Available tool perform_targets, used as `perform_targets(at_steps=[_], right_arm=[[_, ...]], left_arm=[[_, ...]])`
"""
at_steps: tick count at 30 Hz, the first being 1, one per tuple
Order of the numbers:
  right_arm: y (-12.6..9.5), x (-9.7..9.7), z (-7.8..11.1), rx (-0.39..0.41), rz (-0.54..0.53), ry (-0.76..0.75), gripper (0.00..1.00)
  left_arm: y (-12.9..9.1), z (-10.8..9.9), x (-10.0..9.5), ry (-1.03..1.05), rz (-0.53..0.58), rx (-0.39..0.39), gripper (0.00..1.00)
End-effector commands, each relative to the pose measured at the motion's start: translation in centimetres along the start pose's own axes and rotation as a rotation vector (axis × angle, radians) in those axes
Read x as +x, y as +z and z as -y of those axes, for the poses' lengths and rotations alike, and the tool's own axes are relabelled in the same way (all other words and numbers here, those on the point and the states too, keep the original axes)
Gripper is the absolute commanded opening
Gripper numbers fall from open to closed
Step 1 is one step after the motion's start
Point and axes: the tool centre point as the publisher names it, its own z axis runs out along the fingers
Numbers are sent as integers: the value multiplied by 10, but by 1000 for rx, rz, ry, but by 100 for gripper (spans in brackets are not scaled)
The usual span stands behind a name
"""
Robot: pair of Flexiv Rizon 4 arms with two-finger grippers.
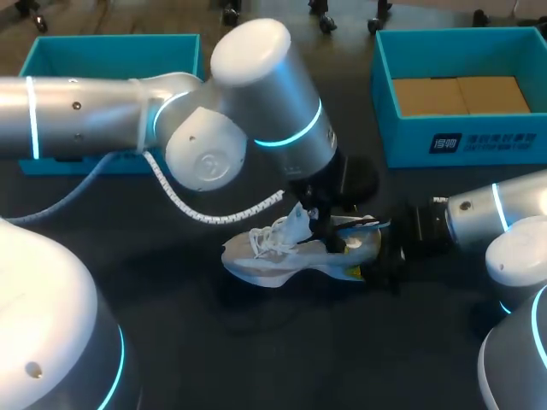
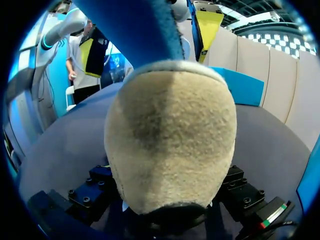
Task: Take the shoe out of the shoebox, open the shoe tongue, remove and reinsert the insole, then place the shoe into the shoebox
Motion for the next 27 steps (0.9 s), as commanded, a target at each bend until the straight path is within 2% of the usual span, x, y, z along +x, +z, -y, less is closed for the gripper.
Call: perform_targets(at_steps=[1, 8, 9, 10, 17, 18, 20, 21, 22, 25, 27], right_arm=[[3, 2, 0, 4, 1, 0, 0], [3, 2, 0, 4, 1, 0, 0], [3, 2, 0, 4, 1, 0, 0], [3, 2, 0, 4, 1, 0, 0], [3, 2, 0, 4, 1, 0, 0], [3, 2, 0, 4, 1, 0, 0], [3, 2, 0, 4, 1, 0, 0], [3, 2, 0, 4, 1, 0, 0], [3, 2, 0, 4, 1, 0, 0], [3, 2, 0, 4, 1, 0, 0], [3, 2, 0, 4, 1, 0, 0]], left_arm=[[7, 0, 2, -3, 54, -9, 100], [15, -1, -6, -59, 74, 3, 100], [16, -1, -6, -60, 75, 7, 98], [17, -1, -8, -71, 81, 10, 91], [21, -3, -11, -90, 86, 5, 84], [22, -3, -13, -95, 85, 3, 48], [22, -4, -13, -95, 87, 4, 46], [21, -3, -13, -98, 87, 8, 36], [21, -3, -13, -98, 87, 10, 35], [18, -3, -12, -98, 86, 18, 0], [17, -3, -10, -99, 85, 23, 0]])
